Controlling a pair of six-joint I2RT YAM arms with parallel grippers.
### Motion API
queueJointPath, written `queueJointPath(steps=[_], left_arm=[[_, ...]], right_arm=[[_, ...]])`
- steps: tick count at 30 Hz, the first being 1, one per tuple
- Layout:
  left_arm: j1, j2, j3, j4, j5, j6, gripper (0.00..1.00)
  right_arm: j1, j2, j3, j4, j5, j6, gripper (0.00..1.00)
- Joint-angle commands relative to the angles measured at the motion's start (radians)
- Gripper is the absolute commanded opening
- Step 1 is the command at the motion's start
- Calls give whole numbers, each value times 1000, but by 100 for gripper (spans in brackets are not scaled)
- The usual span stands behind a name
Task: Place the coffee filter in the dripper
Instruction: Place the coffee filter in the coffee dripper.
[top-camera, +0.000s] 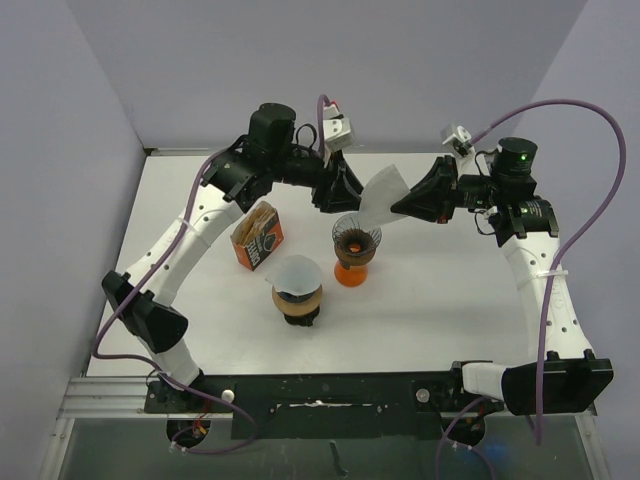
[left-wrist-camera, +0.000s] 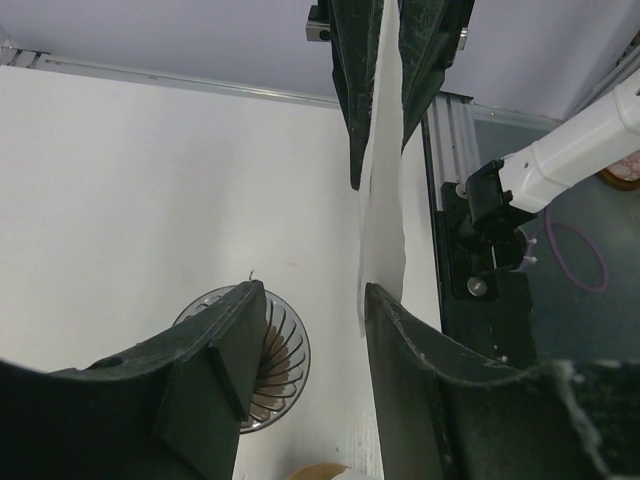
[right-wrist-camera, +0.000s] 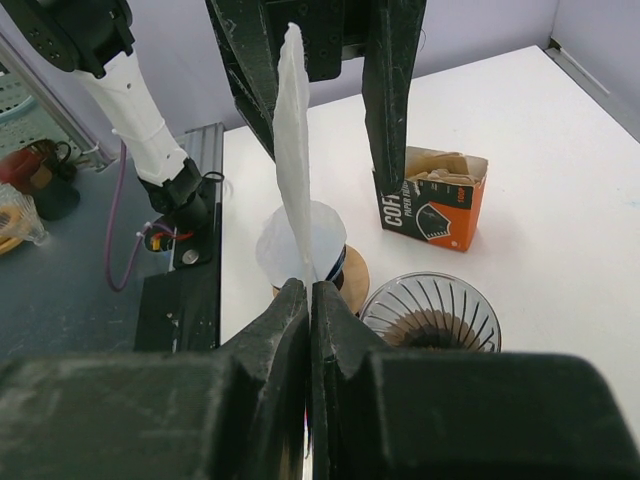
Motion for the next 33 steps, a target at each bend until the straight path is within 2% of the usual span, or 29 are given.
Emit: queueJointPath(steps=[1,13,18,20,22,26,29,33], left_arm=[[-4,14,51,112,60,-76,42],[-4,11,-15,268,127,-246,25],[-2,6,-36,282,129,-252,10],[4,1,-44,280,126,-251,0],[13,-4,-50,279,119,-256,0],[43,-24,-74,291,84,-291,0],[70,-43,-93,307,17,-329,0],[88,-54,-107,310,-189,-383,0]], right_arm=[[7,-16,7,54,-9,1,0],[51,23,-8,183,38,79,0],[60,32,-11,212,42,97,1],[59,32,-13,212,48,97,3],[57,32,-16,213,61,97,7],[49,32,-15,206,134,99,26],[42,42,27,153,241,70,56],[49,75,119,70,420,8,72]])
